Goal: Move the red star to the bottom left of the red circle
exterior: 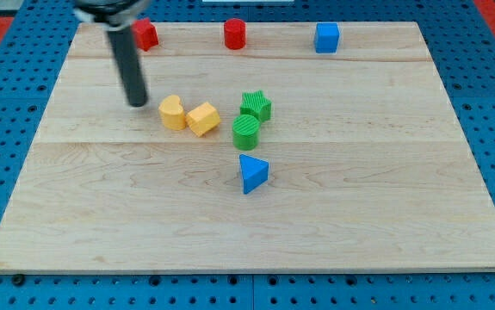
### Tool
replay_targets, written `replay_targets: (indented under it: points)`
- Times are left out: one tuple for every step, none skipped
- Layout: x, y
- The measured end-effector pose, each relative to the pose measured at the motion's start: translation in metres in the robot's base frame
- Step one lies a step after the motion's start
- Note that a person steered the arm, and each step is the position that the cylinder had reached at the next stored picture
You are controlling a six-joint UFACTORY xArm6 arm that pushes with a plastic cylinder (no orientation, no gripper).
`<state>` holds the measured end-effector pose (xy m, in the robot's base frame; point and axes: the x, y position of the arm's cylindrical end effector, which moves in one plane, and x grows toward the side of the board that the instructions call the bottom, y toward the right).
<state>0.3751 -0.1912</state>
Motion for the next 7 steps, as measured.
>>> replay_targets:
  points:
    - [-0.004,-0.064]
    - [-0.072,-0.063]
    - [-0.132,-0.061]
    - [-0.151,-0.008]
    - [-0.158,0.036]
    - [-0.169,0.028]
    - [-0.183,0.035]
